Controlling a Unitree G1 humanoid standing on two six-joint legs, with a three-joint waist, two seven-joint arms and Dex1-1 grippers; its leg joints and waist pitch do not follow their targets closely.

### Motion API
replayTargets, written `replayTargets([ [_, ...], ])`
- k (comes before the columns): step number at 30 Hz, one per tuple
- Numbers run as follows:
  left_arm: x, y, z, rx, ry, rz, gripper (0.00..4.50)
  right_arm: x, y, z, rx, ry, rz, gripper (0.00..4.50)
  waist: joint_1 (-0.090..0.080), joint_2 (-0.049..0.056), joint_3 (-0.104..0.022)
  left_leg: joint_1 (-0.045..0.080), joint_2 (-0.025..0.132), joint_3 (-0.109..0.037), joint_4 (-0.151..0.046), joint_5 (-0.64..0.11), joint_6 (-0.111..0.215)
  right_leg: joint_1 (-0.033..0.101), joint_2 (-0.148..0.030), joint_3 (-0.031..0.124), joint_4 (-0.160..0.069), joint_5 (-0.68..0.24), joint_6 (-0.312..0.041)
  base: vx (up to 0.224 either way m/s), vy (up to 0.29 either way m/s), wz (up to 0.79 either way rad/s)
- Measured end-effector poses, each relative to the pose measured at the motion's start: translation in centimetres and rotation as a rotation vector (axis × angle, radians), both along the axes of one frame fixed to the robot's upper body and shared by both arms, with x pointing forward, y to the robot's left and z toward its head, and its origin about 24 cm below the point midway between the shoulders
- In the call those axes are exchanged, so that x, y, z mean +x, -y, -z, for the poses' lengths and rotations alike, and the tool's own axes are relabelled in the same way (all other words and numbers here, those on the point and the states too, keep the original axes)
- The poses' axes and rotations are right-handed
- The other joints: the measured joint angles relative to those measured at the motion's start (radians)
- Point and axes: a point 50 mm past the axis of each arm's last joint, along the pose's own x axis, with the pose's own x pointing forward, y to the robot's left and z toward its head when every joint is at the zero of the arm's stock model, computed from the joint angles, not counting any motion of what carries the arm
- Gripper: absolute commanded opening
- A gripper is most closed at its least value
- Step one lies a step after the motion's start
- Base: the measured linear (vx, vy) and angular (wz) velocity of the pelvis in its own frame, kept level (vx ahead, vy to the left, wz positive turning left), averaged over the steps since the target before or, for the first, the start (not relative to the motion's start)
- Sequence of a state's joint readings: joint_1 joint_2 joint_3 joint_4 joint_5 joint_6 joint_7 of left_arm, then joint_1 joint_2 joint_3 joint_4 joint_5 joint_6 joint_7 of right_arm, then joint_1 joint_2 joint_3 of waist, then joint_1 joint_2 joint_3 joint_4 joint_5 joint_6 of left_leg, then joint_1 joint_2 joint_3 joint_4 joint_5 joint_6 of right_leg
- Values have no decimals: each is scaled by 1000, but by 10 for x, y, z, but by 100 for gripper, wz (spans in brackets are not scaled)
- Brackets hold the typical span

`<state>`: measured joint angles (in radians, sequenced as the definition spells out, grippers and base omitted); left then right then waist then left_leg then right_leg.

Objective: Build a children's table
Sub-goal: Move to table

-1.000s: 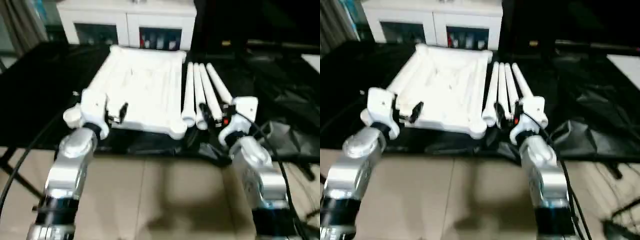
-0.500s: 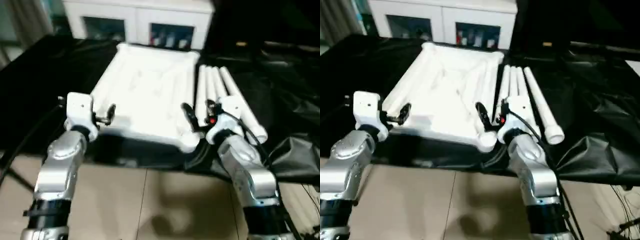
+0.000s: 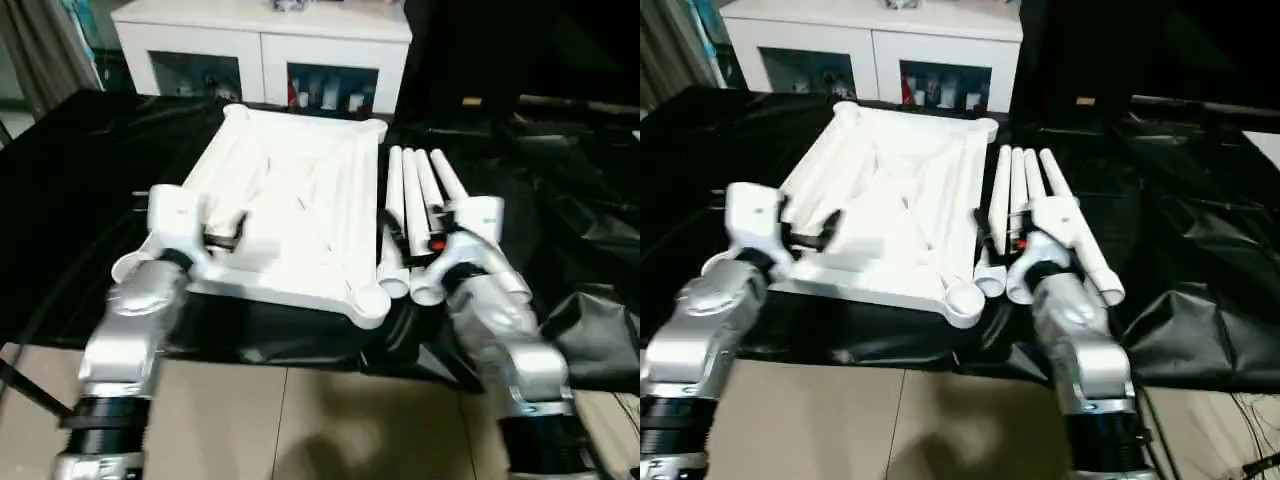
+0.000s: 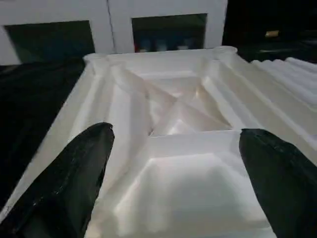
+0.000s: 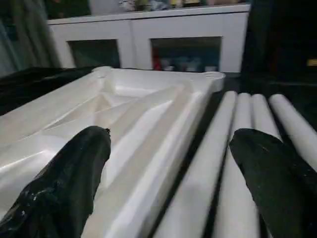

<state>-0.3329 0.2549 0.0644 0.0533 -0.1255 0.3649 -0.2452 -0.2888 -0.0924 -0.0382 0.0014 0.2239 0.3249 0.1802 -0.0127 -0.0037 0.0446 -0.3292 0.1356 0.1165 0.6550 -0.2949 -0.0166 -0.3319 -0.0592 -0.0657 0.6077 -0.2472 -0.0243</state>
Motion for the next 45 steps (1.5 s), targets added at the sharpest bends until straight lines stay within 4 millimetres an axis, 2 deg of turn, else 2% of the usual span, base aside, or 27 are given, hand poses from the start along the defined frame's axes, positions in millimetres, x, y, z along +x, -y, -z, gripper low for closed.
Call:
replayTargets([
  [4,-1,-7,-1,7,-1,-15,450,-1,-9,1,15,-2,-25,426,-15,-1,0,16,-6,0,-14,-2,-3,-18,-5,-3,23,-23,-48,86,-10,3],
  [5,0,-6,-2,4,2,-14,450,-1,-9,1,14,-2,-25,426,-13,-3,-2,16,-8,2,-14,-6,4,-10,-7,0,26,-27,-48,67,-10,4],
  [7,0,-4,-2,-3,2,-4,450,-1,-5,1,5,-3,-17,426,-6,-5,-2,3,-10,2,-5,-16,31,-2,-4,5,16,-29,-20,0,0,0],
  [8,0,0,-2,-6,2,12,450,-1,-2,1,-1,-5,-8,426,6,-1,-2,2,1,4,7,-21,31,3,6,12,11,-29,-4,0,0,0],
  [9,0,-1,-1,-5,1,11,450,0,-2,1,-1,-3,-6,426,14,2,0,26,16,18,-7,-22,-32,0,21,29,15,-30,-8,50,-17,-22],
  [10,-1,-5,0,-1,-4,-1,450,0,-4,1,3,-3,-13,426,17,-1,1,40,21,34,-14,-21,-45,-10,20,33,27,-36,-25,50,-17,-22],
  [11,-2,-9,0,3,-6,-15,450,-1,-11,1,12,-2,-34,426,8,-7,0,50,14,34,-19,-27,-36,-20,7,19,57,-46,-53,67,-50,-32],
  [12,-1,-10,-1,3,-2,-18,450,-1,-13,1,13,-3,-40,426,-4,-11,-2,51,8,30,-19,-27,-35,-21,-1,15,63,-56,-48,82,-41,1],
  [13,-1,-9,-2,1,2,-16,450,-1,-12,1,10,-3,-37,426,-7,-14,-5,49,3,30,-18,-30,-30,-11,-1,22,61,-63,-27,82,-41,1],
  [14,1,-3,-3,-5,4,6,450,-2,-6,3,2,-8,-22,426,-2,-14,-7,26,-5,22,11,-37,27,0,7,45,54,-62,11,95,4,23],
  [15,2,6,-3,-13,6,33,450,-3,-1,5,0,-17,-4,426,4,-13,-6,1,0,6,53,-30,71,9,21,62,47,-63,10,62,18,29],
  [16,2,10,-3,-14,6,50,450,-3,4,6,-7,-20,13,426,17,-10,-6,-23,2,-5,77,-25,70,18,34,73,36,-61,12,62,18,29],
  [17,2,9,-3,-9,5,52,450,-3,5,4,-5,-12,18,426,30,2,-7,-47,8,-16,52,-9,42,30,49,72,31,-61,12,0,0,0],
  [18,2,6,-3,-3,6,47,450,-2,4,2,-2,-6,14,426,36,21,-6,-57,22,-22,15,36,-20,38,65,56,33,-65,9,0,0,0],
  [19,1,1,-2,4,2,33,450,-2,0,3,8,-9,7,426,41,34,-2,-43,35,-20,20,31,-34,30,66,48,44,-74,3,0,0,0],
  [21,-2,-13,2,14,-17,-12,450,-4,-19,1,23,1,-58,426,38,26,-3,-16,36,3,8,25,-32,-8,33,17,125,-81,-28,39,-17,-27],
  [22,-2,-14,1,13,-14,-15,450,-4,-20,0,23,4,-60,426,43,22,-3,-2,37,21,3,22,-35,-27,12,14,137,-79,-25,66,-10,-33],
  [23,-2,-13,0,13,-10,-12,450,-4,-18,-1,22,8,-53,426,43,12,-3,19,38,51,-3,17,-41,-48,-21,9,125,-70,-20,36,-16,-38],
  [24,-1,-13,-2,12,-3,-8,450,-4,-17,-1,20,10,-50,426,42,-11,-1,37,37,83,-7,13,-48,-53,-40,14,99,-42,-1,15,-72,-39],
  [25,-1,-9,-1,2,-2,2,450,-5,-12,0,11,4,-38,426,46,-19,1,40,38,91,-5,7,-55,-40,-38,25,96,-39,35,15,-72,-39],
  [26,-1,4,0,-8,5,62,450,-6,-4,3,-1,-4,-14,426,48,-7,-1,32,35,61,-1,-4,-25,-32,-26,29,81,-38,31,46,-83,-19],
  [28,-1,15,-2,-10,20,133,450,-5,9,1,-13,0,26,426,47,0,-5,-1,22,24,-3,11,2,-34,-8,29,69,-28,19,78,-78,-3],
  [29,0,13,-5,-2,32,145,450,-5,9,1,-13,1,30,426,47,4,-8,-21,25,6,-10,46,-35,-40,5,24,76,-24,20,56,-71,-10],
  [30,0,9,-7,12,39,152,450,-5,7,1,-13,3,20,426,44,3,-9,-29,30,-3,-9,55,-64,-44,14,24,76,-24,20,16,-53,-11],
  [33,2,4,-14,37,76,222,450,-6,4,-1,-35,11,-34,426,48,2,-10,-43,33,-3,-14,58,-74,-56,18,26,69,-19,22,5,-18,-4],
  [39,0,-8,-23,134,67,472,450,-6,15,-21,-149,70,-256,426,48,4,-8,-35,41,6,-24,61,-72,-46,16,25,41,-3,14,0,0,0],
  [45,-12,5,-20,186,-24,837,450,-16,16,-31,-284,48,-591,426,43,5,-7,-26,44,30,-25,63,-69,-41,6,27,39,4,16,0,0,0],
])
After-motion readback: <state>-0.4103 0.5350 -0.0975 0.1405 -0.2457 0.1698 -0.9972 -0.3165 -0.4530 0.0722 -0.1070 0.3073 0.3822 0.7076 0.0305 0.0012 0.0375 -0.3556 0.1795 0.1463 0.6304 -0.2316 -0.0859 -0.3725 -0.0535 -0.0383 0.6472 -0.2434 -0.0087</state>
